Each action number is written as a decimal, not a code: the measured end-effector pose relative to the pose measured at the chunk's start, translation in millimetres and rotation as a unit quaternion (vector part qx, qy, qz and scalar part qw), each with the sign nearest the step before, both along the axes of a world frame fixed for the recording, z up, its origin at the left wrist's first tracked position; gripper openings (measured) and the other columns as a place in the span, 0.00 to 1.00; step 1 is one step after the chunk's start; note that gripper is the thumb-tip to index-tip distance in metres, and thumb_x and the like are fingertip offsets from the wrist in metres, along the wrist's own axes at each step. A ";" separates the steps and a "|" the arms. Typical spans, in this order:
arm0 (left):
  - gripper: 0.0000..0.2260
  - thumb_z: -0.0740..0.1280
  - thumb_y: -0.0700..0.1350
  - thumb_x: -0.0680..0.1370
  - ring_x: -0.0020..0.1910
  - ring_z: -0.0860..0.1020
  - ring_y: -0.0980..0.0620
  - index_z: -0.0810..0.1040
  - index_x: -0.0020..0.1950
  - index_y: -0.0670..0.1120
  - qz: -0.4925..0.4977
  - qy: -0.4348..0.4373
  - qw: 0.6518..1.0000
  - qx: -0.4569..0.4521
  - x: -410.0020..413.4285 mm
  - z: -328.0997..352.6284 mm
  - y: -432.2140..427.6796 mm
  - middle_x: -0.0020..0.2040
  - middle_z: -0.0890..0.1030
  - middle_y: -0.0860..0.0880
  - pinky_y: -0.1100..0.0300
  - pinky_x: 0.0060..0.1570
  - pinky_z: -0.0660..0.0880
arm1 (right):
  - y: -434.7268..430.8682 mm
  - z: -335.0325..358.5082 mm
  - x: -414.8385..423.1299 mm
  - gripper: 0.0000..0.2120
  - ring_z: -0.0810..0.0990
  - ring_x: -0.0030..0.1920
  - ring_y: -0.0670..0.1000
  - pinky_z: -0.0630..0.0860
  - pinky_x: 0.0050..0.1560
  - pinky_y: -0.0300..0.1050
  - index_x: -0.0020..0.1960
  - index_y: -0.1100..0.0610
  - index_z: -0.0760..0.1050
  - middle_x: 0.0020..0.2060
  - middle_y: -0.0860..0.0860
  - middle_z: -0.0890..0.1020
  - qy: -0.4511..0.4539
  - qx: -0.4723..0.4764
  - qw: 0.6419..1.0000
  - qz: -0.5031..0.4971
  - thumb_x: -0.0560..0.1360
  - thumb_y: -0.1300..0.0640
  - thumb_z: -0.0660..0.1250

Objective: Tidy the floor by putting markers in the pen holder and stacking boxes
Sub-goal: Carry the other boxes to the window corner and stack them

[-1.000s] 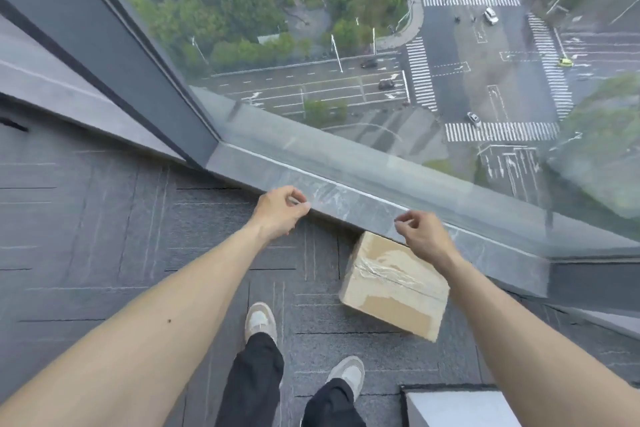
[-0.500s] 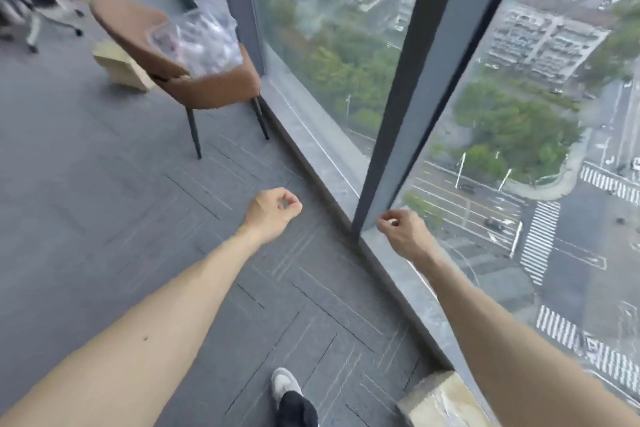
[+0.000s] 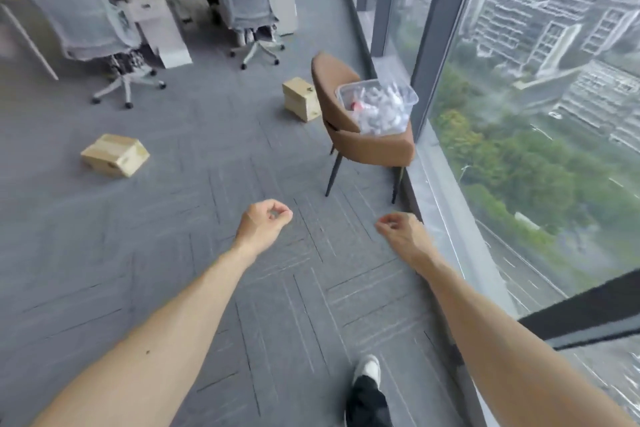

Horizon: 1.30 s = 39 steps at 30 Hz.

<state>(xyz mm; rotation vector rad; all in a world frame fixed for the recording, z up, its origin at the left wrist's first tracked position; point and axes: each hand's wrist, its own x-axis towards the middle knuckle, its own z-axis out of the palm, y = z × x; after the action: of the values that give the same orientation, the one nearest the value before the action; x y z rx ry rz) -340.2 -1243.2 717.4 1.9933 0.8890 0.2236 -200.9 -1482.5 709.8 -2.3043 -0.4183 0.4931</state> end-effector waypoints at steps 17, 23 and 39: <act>0.06 0.69 0.50 0.78 0.42 0.76 0.55 0.82 0.48 0.48 0.108 0.007 0.994 0.010 262.9 26.8 236.1 0.42 0.80 0.54 0.63 0.38 0.69 | 312.9 6.8 301.3 0.07 0.76 0.31 0.48 0.71 0.32 0.42 0.43 0.55 0.81 0.33 0.51 0.80 0.022 0.062 0.987 0.147 0.76 0.53 0.66; 0.05 0.70 0.49 0.77 0.42 0.76 0.53 0.82 0.46 0.48 0.119 0.006 0.993 0.007 350.5 7.6 357.1 0.40 0.79 0.54 0.61 0.39 0.69 | 441.7 -6.4 391.1 0.07 0.75 0.33 0.47 0.70 0.35 0.41 0.40 0.53 0.80 0.34 0.51 0.80 0.017 0.050 0.983 0.179 0.76 0.53 0.68; 0.05 0.69 0.50 0.78 0.36 0.75 0.54 0.81 0.47 0.49 0.020 0.028 0.999 -0.014 641.3 6.3 696.0 0.37 0.79 0.51 0.61 0.34 0.68 | 727.6 -14.4 654.9 0.09 0.77 0.38 0.48 0.69 0.38 0.39 0.48 0.57 0.84 0.39 0.50 0.83 0.026 0.022 0.997 0.074 0.76 0.54 0.67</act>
<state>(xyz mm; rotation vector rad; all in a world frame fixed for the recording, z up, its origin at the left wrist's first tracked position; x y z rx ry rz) 301.0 -547.2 723.7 1.9652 0.9636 0.1779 454.1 -754.9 695.5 -2.2240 -0.5718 0.6095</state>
